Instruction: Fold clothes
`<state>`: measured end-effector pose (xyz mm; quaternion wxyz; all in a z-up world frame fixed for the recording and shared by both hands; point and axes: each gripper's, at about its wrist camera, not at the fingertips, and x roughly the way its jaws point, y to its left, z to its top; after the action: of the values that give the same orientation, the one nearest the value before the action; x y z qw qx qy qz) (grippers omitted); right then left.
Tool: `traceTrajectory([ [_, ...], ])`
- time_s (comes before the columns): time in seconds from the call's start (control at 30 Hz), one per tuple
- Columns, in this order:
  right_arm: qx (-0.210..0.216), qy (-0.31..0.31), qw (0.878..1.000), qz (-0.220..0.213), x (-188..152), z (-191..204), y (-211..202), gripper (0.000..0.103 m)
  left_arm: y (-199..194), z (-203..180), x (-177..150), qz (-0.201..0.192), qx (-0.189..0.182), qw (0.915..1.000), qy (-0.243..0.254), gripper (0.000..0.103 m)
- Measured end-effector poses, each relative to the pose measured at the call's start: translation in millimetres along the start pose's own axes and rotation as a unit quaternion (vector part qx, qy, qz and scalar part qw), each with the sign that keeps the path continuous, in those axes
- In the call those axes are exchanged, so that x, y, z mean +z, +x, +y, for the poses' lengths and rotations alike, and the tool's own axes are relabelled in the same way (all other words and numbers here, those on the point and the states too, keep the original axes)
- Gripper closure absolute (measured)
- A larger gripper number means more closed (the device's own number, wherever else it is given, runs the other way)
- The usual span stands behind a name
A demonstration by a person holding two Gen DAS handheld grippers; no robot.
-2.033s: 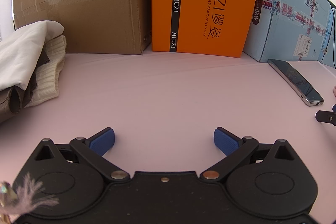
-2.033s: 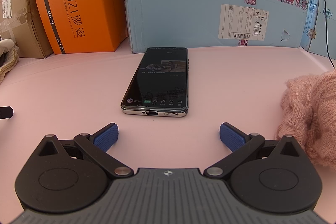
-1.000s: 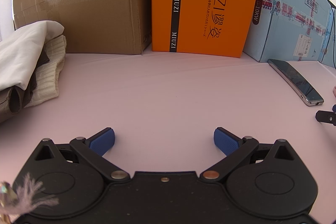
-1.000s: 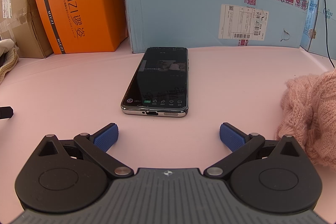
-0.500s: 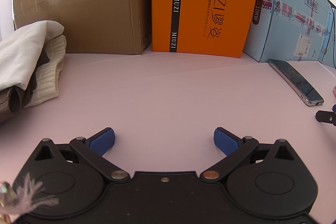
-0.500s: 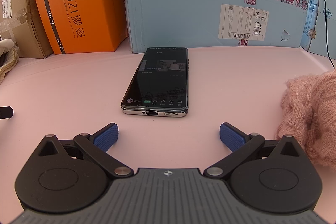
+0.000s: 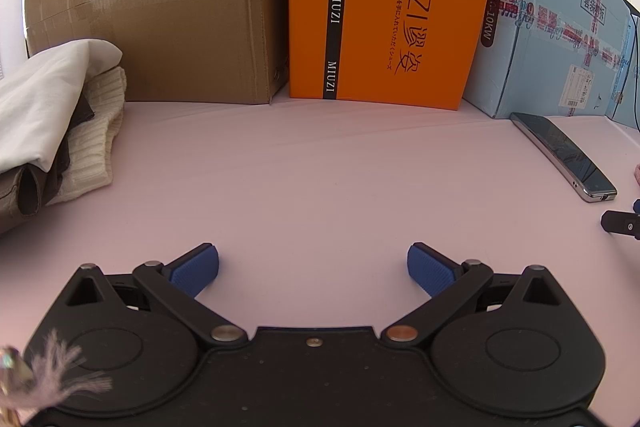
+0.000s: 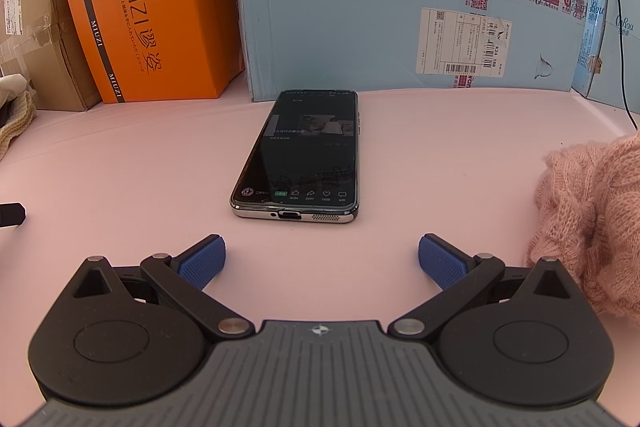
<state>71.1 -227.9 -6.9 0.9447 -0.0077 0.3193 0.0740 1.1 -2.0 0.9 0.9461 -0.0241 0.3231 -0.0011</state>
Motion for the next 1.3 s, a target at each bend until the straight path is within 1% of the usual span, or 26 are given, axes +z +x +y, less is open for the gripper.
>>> traceTrajectory([
  [0.3, 0.0, 0.0, 1.0, 0.0, -5.8, 0.5, 2.8, 0.0, -0.2, -0.3, 1.0, 0.001, -0.001, 1.0, -0.002, 0.0],
  [0.8, 0.001, 0.001, 1.0, 0.0, -6.3, -1.0, 3.8, 0.0, -0.4, -1.2, 1.8, 0.0, -0.002, 1.0, -0.004, 0.0],
  [1.3, 0.001, 0.001, 1.0, 0.0, -4.4, -3.9, 2.1, 0.0, -2.5, 3.6, 2.8, -0.006, -0.013, 0.9997, -0.018, 0.0],
])
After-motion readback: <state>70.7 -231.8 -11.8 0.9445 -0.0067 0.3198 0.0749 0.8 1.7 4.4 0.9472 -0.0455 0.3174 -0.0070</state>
